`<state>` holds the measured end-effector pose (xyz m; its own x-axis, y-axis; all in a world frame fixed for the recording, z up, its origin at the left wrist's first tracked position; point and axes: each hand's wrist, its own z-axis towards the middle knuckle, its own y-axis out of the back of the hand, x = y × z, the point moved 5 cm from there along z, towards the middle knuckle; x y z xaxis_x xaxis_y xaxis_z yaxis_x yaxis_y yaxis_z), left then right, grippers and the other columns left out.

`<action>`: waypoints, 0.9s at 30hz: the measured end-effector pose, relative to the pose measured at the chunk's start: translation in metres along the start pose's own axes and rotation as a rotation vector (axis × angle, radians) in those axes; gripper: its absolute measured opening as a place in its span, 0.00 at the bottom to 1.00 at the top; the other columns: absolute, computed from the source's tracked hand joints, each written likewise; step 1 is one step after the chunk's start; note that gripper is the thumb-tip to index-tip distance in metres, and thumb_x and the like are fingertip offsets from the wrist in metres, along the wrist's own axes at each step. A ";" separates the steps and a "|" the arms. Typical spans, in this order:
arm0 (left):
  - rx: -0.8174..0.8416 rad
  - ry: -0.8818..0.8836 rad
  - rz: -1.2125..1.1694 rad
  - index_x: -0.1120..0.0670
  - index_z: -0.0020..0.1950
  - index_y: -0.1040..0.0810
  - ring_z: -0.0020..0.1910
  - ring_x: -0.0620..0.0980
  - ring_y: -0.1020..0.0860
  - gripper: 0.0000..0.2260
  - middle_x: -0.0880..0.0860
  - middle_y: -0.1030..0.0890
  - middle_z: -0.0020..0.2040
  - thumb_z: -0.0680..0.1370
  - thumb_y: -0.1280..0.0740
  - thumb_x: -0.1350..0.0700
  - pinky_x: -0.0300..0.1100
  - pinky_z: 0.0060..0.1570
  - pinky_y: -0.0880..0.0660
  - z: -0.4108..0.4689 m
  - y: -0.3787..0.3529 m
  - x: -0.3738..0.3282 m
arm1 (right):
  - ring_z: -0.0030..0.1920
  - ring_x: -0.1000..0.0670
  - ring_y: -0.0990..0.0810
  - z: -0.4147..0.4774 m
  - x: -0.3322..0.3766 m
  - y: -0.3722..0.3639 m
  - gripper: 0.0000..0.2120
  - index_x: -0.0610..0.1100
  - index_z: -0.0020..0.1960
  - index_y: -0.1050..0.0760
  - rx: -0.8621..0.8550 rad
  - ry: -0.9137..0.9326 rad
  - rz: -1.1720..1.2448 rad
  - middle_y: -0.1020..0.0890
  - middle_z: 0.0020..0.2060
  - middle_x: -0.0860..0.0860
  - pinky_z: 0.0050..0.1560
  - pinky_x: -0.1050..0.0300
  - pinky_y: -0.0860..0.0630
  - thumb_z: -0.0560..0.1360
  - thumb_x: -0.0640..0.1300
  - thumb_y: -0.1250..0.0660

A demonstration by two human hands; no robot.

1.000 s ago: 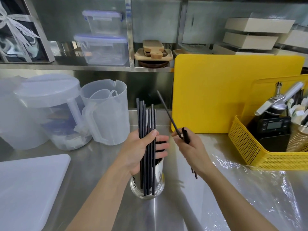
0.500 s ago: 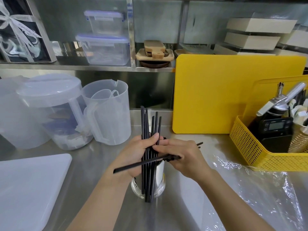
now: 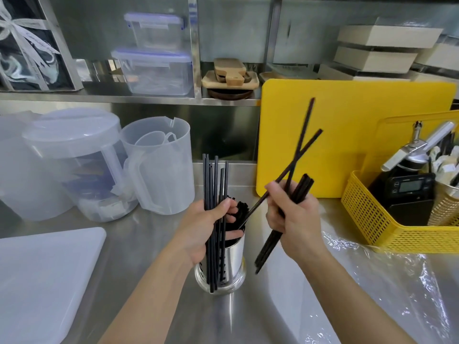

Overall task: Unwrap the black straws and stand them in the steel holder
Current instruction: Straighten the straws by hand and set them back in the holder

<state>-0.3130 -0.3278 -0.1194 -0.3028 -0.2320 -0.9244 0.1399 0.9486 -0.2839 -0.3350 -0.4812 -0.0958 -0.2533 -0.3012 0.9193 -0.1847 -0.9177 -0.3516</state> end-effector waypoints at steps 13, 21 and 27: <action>0.252 0.008 -0.040 0.60 0.47 0.24 0.33 0.48 0.18 0.05 0.57 0.16 0.37 0.77 0.38 0.59 0.38 0.25 0.24 -0.016 -0.014 -0.010 | 0.14 0.57 0.40 0.006 -0.028 0.005 0.11 0.40 0.38 0.31 -0.081 -0.554 0.760 0.31 0.23 0.51 0.14 0.70 0.47 0.78 0.44 0.41; 0.255 0.026 -0.001 0.59 0.48 0.24 0.33 0.47 0.19 0.05 0.56 0.16 0.38 0.77 0.37 0.58 0.37 0.24 0.26 -0.013 -0.016 -0.005 | 0.16 0.58 0.40 0.009 -0.033 0.009 0.08 0.40 0.41 0.30 -0.056 -0.490 0.526 0.30 0.25 0.50 0.14 0.68 0.43 0.78 0.41 0.40; 0.220 0.116 0.013 0.59 0.48 0.24 0.25 0.45 0.26 0.04 0.54 0.21 0.31 0.77 0.37 0.60 0.34 0.21 0.31 -0.009 -0.013 0.005 | 0.17 0.58 0.41 0.006 -0.035 0.013 0.08 0.40 0.39 0.28 -0.047 -0.453 0.283 0.30 0.27 0.50 0.15 0.67 0.45 0.76 0.40 0.36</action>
<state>-0.3252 -0.3390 -0.1184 -0.4043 -0.1813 -0.8965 0.3431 0.8785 -0.3324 -0.3233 -0.4844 -0.1315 0.1336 -0.6263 0.7680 -0.2135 -0.7750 -0.5949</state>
